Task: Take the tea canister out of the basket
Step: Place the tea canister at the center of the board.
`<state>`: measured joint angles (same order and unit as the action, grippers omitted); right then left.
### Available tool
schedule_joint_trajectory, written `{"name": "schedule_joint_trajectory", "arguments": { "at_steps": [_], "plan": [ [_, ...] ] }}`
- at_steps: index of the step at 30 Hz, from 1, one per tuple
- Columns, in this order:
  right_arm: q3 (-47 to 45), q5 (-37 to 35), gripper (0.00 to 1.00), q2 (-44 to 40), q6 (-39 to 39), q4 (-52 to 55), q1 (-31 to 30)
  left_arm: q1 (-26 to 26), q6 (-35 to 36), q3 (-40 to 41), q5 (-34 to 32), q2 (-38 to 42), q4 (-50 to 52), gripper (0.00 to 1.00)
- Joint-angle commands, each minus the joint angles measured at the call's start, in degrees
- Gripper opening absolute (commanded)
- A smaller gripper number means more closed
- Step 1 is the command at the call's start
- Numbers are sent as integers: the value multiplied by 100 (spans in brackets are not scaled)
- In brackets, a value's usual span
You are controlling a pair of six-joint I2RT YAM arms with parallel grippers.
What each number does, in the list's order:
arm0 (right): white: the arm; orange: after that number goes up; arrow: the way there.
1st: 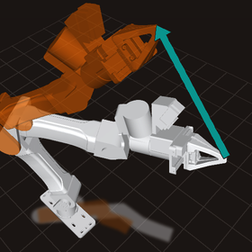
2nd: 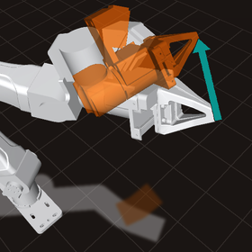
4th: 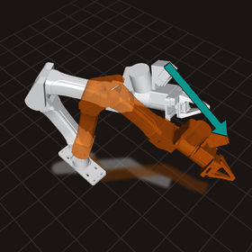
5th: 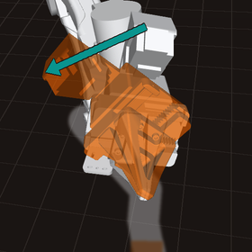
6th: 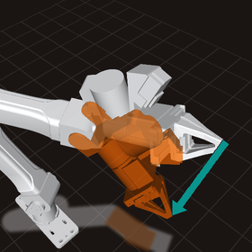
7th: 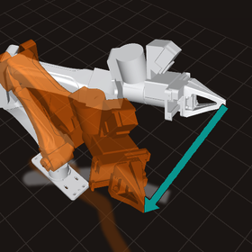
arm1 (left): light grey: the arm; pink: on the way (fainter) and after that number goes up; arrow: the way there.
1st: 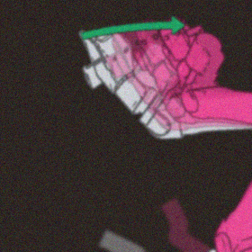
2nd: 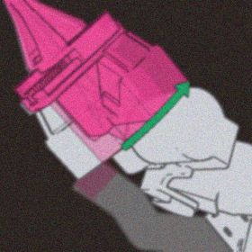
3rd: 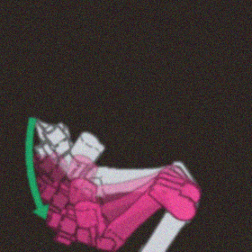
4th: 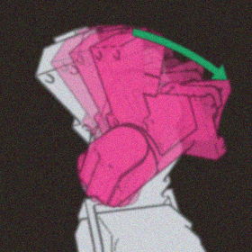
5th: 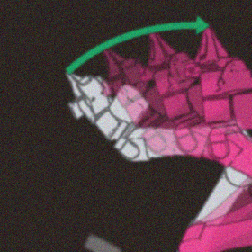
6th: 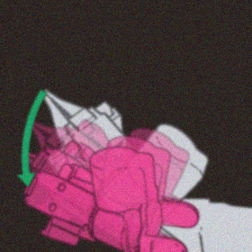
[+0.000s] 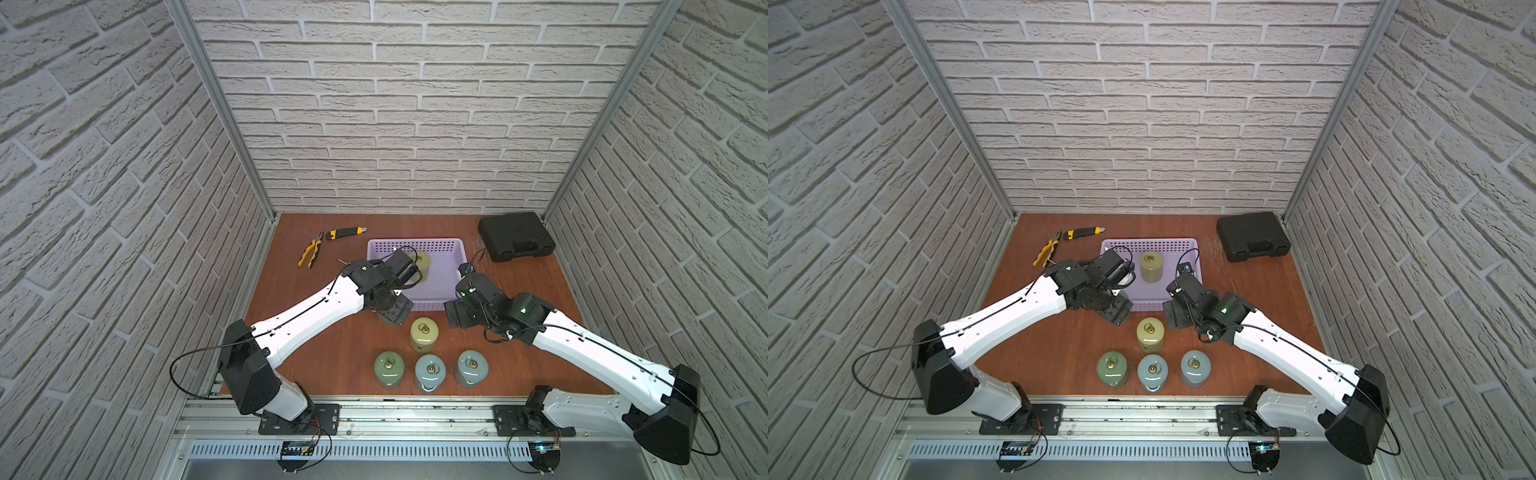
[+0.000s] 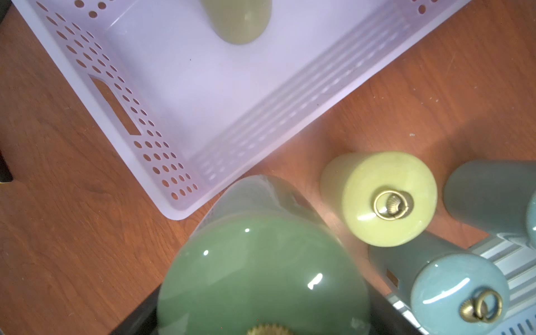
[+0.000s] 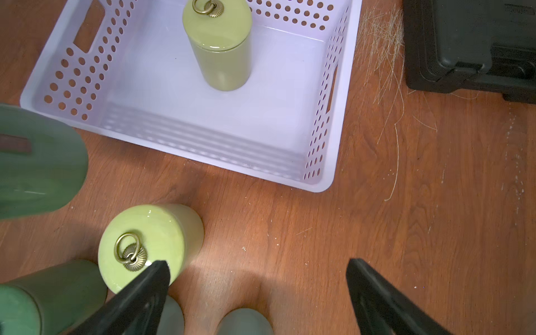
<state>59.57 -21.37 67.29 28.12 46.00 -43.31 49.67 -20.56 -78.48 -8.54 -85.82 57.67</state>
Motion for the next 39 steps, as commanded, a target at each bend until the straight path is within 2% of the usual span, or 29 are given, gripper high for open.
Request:
{"name": "schedule_joint_trajectory", "arguments": {
  "at_steps": [1,21,39],
  "plan": [
    [177,-69,100,21,49,-84,43,71,-159,153,-148,268,-449,57],
    [169,-87,100,-14,62,-33,124,210,-387,1160,-98,349,-1239,57],
    [117,-122,100,-149,117,50,137,283,-554,1743,106,262,-1731,56]
  ]
}}
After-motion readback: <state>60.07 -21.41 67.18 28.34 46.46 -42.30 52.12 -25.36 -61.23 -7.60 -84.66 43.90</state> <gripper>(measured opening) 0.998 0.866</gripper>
